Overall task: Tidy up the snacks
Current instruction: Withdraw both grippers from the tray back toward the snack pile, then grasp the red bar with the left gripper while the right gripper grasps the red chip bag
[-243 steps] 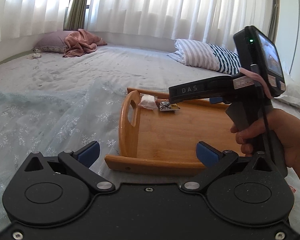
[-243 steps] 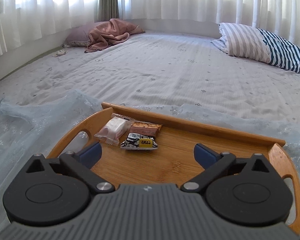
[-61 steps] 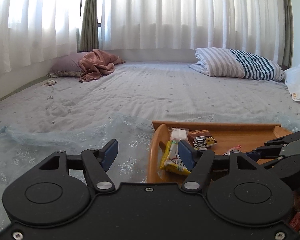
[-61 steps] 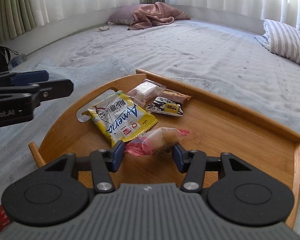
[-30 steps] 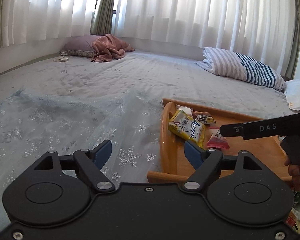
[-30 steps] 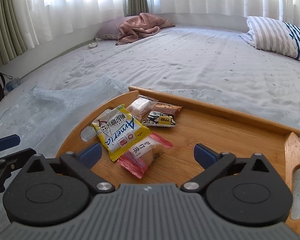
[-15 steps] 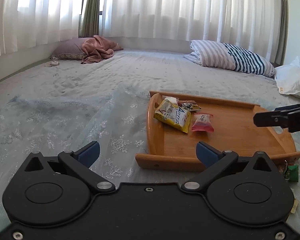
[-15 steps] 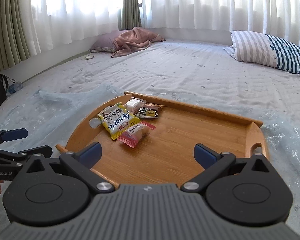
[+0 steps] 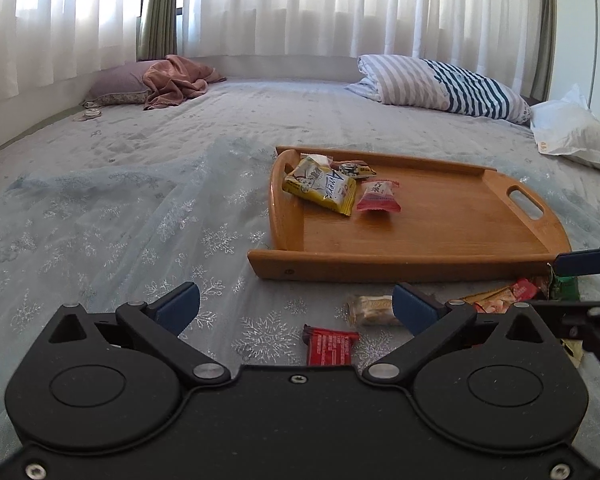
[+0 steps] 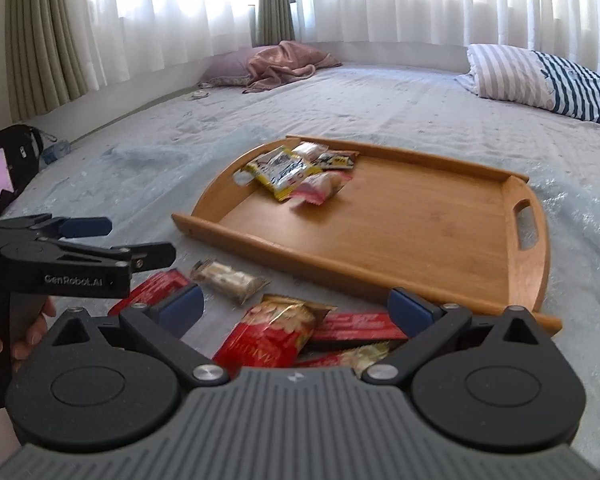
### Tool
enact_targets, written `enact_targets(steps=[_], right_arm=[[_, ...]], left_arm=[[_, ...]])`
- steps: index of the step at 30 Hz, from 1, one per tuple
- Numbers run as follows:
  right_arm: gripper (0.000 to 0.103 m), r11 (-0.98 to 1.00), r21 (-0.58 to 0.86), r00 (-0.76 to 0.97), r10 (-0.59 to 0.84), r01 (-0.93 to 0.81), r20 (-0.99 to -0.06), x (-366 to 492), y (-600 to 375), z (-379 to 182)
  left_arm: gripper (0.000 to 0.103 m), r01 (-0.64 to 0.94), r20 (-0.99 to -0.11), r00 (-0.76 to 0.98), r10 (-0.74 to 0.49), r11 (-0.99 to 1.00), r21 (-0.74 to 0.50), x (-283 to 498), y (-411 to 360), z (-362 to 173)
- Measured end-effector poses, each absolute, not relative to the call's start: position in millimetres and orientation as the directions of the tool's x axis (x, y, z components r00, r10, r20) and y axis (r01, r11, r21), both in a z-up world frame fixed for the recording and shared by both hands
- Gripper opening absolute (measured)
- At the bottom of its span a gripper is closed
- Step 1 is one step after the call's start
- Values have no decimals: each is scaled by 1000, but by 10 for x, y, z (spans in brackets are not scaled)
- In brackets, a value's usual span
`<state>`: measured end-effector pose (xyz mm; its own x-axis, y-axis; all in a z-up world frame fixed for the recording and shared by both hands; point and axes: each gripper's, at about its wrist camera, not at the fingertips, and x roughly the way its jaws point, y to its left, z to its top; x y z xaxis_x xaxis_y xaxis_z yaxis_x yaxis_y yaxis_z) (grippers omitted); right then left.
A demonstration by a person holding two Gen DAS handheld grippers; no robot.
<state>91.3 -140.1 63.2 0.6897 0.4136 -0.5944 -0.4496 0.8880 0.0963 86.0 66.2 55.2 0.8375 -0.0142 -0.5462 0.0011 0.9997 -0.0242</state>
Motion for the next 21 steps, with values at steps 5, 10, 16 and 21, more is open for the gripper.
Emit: enact_targets(steps=[5,10,16,21], right_arm=[[103,887,24,693,377,-461,-615,798,-1193,471],[100,885,-2,694,363,-465,-622,773,-1104,372],[95,883,-19,703,360,-469,-613,701,-1068,326],[87,895,-35,724,337,-446,-602,684,-1066,304]], left_arm=[[103,17,-565,824,-29,999,-27,800,653,506],[103,14,-574,819,-3,1000,14,721,626,451],[94,48,-584,811,-27,999,20,627,586,370],[69,60,-601,799,-13,997,58,610,538,266]])
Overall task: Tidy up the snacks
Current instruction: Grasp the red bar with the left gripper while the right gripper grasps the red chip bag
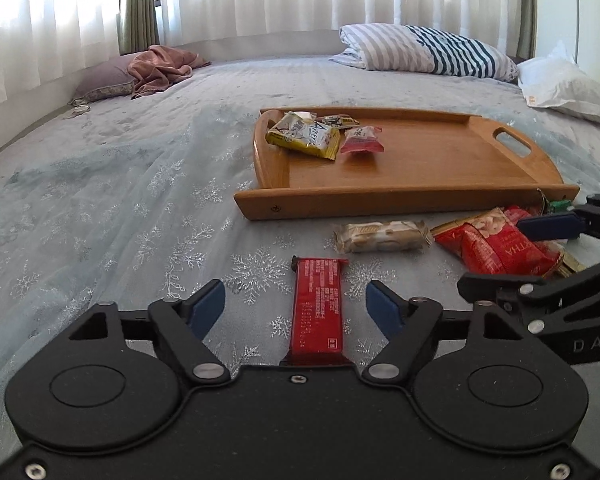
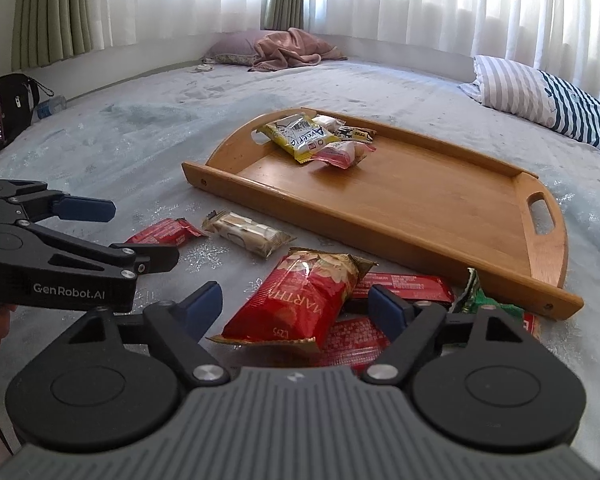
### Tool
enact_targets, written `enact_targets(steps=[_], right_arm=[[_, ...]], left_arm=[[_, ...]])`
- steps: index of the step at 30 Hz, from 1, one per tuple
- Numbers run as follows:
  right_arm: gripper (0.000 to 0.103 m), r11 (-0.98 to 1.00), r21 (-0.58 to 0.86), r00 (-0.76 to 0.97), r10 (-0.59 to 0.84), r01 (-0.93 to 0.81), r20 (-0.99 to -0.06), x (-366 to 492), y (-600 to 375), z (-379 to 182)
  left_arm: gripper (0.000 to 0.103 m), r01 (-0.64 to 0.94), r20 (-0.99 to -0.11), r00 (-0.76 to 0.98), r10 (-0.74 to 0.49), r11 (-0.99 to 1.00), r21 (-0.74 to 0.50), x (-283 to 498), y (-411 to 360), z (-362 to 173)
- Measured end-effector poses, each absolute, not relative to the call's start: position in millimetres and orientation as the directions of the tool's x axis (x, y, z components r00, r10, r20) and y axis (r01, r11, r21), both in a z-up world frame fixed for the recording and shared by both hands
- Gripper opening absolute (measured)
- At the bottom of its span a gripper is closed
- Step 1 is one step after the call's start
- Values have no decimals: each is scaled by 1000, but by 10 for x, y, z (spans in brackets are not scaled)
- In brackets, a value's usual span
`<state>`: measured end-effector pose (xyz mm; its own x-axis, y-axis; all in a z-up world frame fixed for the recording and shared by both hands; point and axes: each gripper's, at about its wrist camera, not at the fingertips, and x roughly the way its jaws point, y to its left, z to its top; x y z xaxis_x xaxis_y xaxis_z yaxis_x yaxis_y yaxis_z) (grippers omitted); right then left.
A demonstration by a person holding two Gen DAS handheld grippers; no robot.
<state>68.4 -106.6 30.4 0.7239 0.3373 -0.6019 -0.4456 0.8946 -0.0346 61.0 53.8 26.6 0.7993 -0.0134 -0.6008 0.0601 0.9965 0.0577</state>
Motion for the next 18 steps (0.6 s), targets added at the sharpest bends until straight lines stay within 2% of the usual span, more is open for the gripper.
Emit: enact_targets(steps=[4,9,10,11,15,18], right_arm=[[78,905,-50,743,315,-423,-591,693,-1082,282],[76,913,-30,749,315,-408,-583,685,-1109,275],[73,917,-28,757,312,-399,-575,677,-1117,273],[67,918,-25,761,312,-395,-569,671,-1123,272],[55,919,-7,755,320,-394,-572,678,-1135,255],[53,920,-1,756,322,-392,-570,679,-1141,262]], left_arm=[[55,99,-601,799,-27,991,87,589,472,209],[36,116,-600,798,-52,991,70,588,455,208],[28,119,-600,799,-53,990,71,585,446,204],[25,121,-599,799,-53,990,73,583,438,204],[23,130,-594,802,-56,988,83,569,429,208],[23,129,-591,804,-55,988,83,566,428,205]])
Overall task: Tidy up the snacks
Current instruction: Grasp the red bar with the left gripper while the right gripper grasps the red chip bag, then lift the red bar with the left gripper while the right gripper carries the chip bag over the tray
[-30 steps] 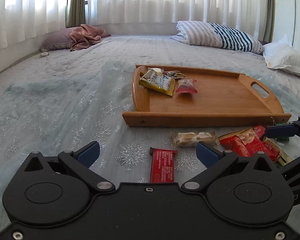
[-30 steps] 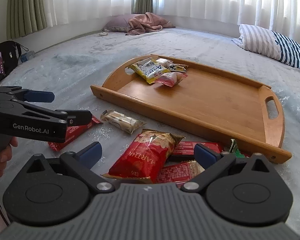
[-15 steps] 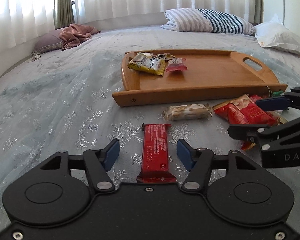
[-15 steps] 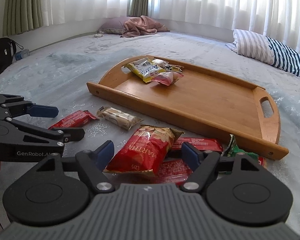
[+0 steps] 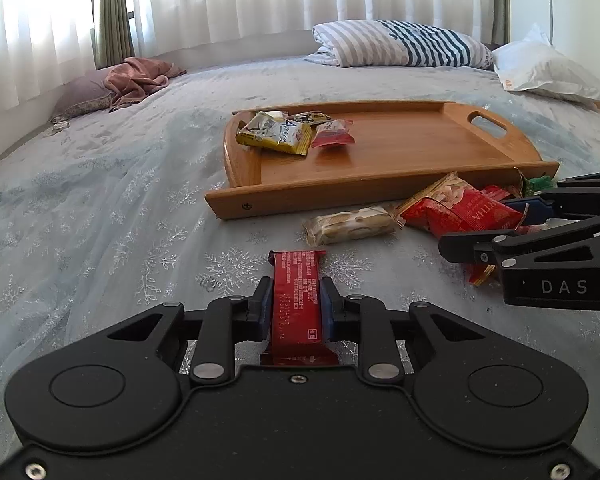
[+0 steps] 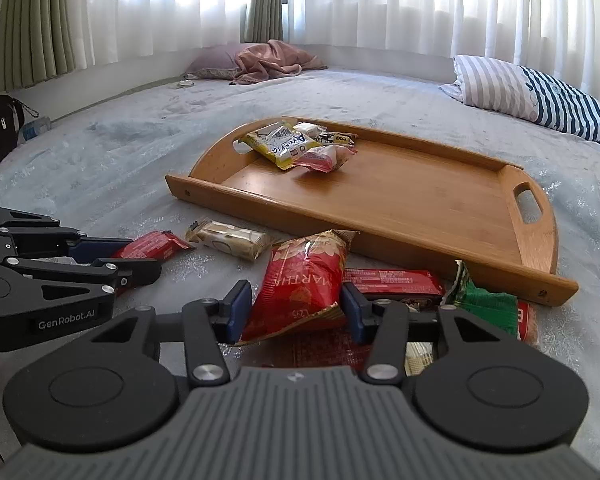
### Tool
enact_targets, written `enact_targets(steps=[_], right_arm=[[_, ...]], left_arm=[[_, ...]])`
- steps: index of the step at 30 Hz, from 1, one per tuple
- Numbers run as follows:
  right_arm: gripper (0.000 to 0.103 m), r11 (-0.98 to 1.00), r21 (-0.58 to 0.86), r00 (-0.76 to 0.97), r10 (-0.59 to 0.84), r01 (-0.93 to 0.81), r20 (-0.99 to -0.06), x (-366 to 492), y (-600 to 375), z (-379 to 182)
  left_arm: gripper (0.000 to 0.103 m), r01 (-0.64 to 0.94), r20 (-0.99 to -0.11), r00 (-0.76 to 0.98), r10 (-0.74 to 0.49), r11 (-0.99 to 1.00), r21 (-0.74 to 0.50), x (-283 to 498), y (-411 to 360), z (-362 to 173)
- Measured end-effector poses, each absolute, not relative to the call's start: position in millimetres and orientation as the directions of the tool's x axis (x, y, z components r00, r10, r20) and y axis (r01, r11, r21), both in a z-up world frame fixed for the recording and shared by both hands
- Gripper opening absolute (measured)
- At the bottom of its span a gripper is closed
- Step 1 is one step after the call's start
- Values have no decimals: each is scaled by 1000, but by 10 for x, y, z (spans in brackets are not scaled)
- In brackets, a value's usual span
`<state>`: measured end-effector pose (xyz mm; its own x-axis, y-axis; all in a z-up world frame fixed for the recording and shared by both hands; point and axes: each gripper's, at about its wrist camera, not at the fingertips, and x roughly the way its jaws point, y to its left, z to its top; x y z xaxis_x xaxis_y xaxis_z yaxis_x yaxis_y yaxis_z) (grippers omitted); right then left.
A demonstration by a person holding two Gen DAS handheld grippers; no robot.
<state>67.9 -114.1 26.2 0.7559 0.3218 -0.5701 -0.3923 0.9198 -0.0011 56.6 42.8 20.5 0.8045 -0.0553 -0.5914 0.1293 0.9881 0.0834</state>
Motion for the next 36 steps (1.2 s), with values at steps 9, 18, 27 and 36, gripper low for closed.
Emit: enact_targets(steps=[9,18,27,36], right_arm=[[50,914,-52,765,306,-403,-567,645,-1056,244],[48,916,9,771,343,-401,-536,624,-1162,391],[48,909,57,793,390,-413,-467,762,-1188,705],[49,910,114,792,404,-399,-457,1133,-1191,796]], left_arm=[[23,112,-581,813,-36,989,95,504,438,200],[23,50,-521,853,-13,997,57,407,619,427],[23,38,-456,890,-14,998,42,554,673,701],[23,50,-428,902,-52,999,-17,962,678,822]])
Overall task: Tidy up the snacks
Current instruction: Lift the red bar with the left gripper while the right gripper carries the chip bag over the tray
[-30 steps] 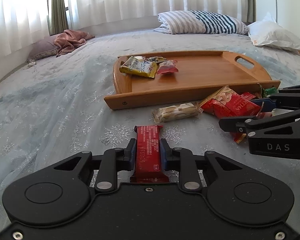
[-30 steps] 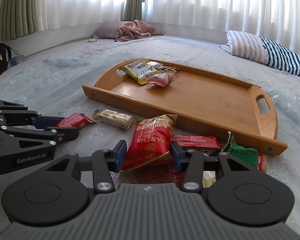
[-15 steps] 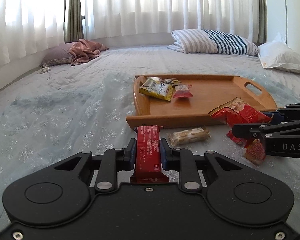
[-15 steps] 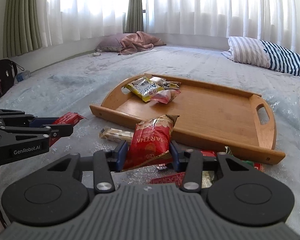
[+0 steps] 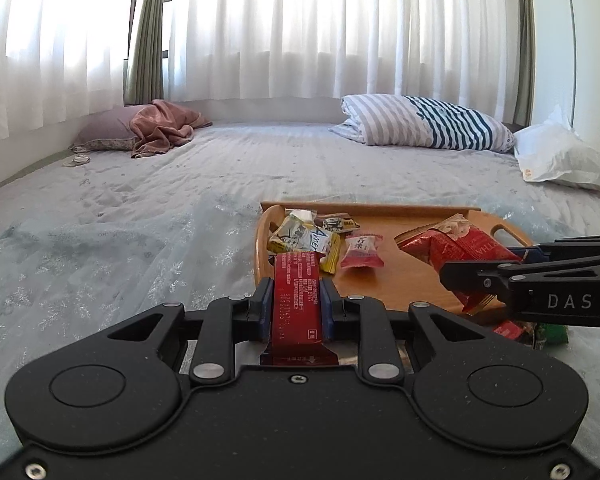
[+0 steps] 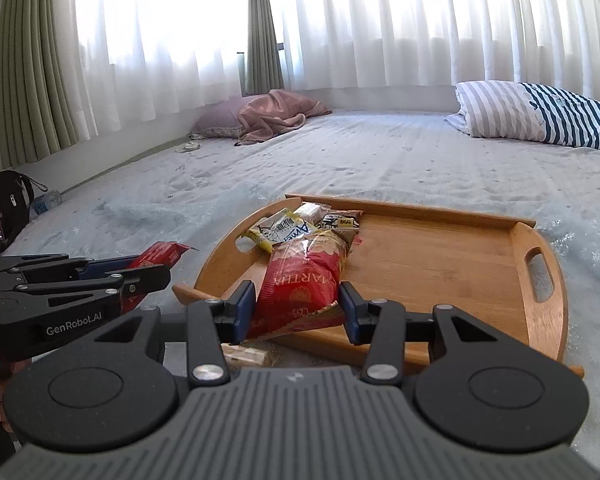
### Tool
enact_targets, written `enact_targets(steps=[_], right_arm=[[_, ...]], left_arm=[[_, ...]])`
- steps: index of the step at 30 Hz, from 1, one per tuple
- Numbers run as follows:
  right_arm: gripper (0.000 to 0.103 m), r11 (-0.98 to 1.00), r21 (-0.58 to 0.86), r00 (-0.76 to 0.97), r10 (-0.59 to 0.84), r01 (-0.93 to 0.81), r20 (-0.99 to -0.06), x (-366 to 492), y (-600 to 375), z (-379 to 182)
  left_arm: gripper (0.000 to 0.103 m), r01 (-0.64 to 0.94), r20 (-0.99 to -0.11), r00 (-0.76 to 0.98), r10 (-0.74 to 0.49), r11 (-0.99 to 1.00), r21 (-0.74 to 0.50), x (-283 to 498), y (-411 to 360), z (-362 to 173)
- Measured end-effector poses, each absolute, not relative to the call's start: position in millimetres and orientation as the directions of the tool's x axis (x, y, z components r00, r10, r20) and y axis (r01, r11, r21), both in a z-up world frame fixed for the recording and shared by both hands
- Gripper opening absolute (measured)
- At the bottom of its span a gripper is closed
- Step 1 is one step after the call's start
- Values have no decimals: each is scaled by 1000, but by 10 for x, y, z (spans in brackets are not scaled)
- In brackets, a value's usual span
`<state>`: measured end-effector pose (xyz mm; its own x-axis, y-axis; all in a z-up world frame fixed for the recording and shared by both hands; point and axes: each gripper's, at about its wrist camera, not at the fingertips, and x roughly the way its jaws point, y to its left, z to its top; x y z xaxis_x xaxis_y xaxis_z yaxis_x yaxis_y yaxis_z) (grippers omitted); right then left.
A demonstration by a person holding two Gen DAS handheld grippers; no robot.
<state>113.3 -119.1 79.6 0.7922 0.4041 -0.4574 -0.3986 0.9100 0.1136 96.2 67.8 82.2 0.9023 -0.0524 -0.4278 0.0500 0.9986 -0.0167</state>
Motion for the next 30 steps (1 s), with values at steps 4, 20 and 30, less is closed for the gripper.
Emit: enact_targets(steps=[4,20,30], right_arm=[[50,919,123,800,388,-375,-458,1307,-1181,780],[50,963,170,825,267,-209,-498,1969,-1366,562],[50,967,174,804,252,-187,-538,2068,-1294,392]], left_arm=[[23,52,-422,905,-54,999,-15,1160,676,840],[23,65,-460,886,-58,998,0,1808,746,648],[23,109,-502,859,-100,994,-12,2022,635,425]])
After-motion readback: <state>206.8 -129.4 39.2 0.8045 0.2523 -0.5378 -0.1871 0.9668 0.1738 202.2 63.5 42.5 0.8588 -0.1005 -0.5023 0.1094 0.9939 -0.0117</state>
